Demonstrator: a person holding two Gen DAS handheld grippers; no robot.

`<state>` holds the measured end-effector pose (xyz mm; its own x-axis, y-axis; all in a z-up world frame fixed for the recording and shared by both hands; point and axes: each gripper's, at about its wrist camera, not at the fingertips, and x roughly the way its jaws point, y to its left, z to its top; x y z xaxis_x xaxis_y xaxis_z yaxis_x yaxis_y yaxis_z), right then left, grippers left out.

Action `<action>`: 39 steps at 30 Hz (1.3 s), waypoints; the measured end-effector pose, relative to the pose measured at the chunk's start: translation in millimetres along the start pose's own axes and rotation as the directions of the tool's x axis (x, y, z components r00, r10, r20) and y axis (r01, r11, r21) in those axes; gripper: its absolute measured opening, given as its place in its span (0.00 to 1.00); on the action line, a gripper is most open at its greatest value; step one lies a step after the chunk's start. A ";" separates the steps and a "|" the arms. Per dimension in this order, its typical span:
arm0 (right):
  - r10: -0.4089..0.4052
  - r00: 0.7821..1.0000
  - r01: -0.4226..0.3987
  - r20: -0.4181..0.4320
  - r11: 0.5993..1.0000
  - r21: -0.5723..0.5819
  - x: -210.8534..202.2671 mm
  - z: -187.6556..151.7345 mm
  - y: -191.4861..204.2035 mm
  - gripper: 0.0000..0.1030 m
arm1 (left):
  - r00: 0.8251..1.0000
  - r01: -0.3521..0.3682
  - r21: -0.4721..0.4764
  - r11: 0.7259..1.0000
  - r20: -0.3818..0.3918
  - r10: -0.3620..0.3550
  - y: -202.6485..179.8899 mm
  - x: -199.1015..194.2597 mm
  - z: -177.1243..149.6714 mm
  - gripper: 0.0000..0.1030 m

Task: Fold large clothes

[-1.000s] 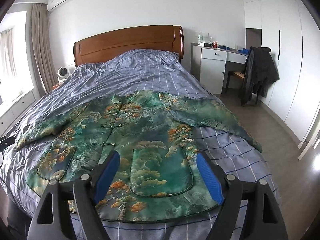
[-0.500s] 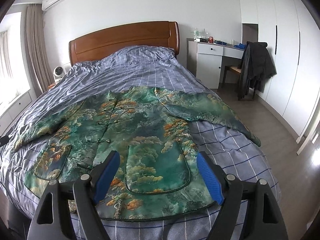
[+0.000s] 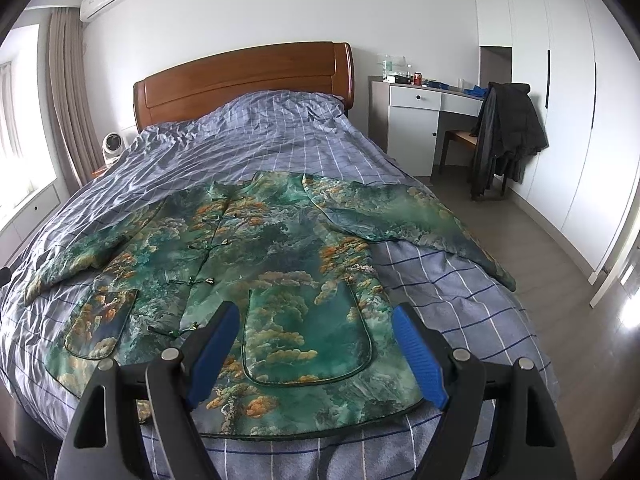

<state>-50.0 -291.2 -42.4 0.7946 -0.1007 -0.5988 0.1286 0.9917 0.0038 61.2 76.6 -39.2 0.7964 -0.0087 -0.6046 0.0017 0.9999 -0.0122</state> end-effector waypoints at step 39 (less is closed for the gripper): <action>0.164 0.977 0.067 -0.138 0.378 0.923 246.9 -27.4 -369.6 0.78 | 0.996 -0.067 0.047 0.997 -0.059 0.070 -19.0 6.2 1.7 0.99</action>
<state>82.4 -680.4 -213.6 0.7152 0.0753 -0.6949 0.6498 0.2944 0.7008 67.1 57.5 -41.4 0.7575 0.0609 -0.6500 -0.0238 0.9976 0.0657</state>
